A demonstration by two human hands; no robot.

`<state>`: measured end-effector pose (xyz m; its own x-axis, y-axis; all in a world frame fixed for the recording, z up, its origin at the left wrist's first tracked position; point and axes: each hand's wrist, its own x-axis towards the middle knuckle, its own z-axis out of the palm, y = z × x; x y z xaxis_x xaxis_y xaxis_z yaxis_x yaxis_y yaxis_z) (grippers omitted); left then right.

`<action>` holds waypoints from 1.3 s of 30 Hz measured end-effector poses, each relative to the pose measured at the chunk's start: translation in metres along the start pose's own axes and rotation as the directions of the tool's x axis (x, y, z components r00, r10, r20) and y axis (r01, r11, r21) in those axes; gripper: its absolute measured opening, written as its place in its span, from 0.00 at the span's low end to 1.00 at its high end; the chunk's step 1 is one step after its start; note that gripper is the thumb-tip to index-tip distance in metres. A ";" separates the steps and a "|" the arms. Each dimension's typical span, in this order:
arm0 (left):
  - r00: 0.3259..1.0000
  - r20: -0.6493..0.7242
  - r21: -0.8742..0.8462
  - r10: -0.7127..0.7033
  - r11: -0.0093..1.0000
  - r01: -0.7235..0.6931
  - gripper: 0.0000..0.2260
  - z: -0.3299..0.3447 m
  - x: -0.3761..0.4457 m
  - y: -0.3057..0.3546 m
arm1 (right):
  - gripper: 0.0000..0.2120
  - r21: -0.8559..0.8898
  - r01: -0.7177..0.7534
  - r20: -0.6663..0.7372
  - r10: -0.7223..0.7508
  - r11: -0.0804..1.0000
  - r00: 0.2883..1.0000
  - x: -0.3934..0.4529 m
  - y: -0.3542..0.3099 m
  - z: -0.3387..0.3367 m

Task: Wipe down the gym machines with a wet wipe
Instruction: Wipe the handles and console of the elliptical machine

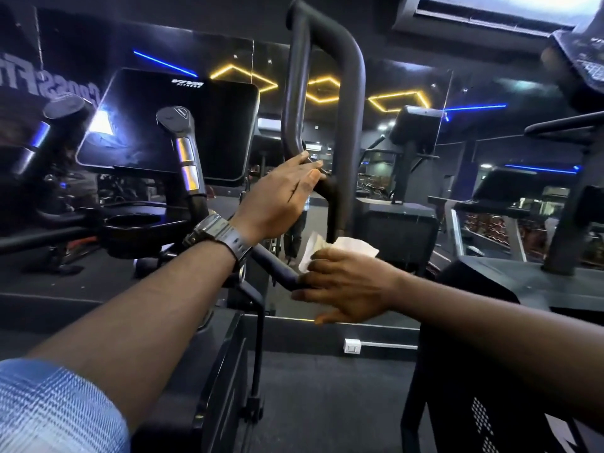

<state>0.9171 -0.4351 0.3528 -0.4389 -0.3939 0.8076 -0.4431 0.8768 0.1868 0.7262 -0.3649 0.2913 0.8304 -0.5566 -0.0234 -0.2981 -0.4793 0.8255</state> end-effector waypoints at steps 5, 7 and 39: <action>1.000 -0.003 -0.022 -0.015 1.000 0.015 0.28 -0.004 0.005 0.003 | 0.32 -0.038 -0.351 -0.167 0.340 0.936 0.925 -0.011 0.066 -0.023; 0.999 -0.028 -0.046 -0.038 0.998 0.036 0.30 -0.004 0.008 0.003 | 0.35 0.006 -0.449 -0.175 0.443 0.894 0.879 -0.011 0.066 -0.021; 0.971 -0.160 0.231 0.178 0.963 -0.138 0.19 -0.004 0.046 -0.028 | 0.16 0.380 -0.277 -0.499 0.448 0.882 0.742 -0.007 0.161 -0.008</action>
<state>0.9118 -0.4766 0.3869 -0.3797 -0.1820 0.9070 -0.5466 0.8352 -0.0612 0.6760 -0.4330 0.4290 0.7176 -0.2895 0.6335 -0.6720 -0.5270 0.5203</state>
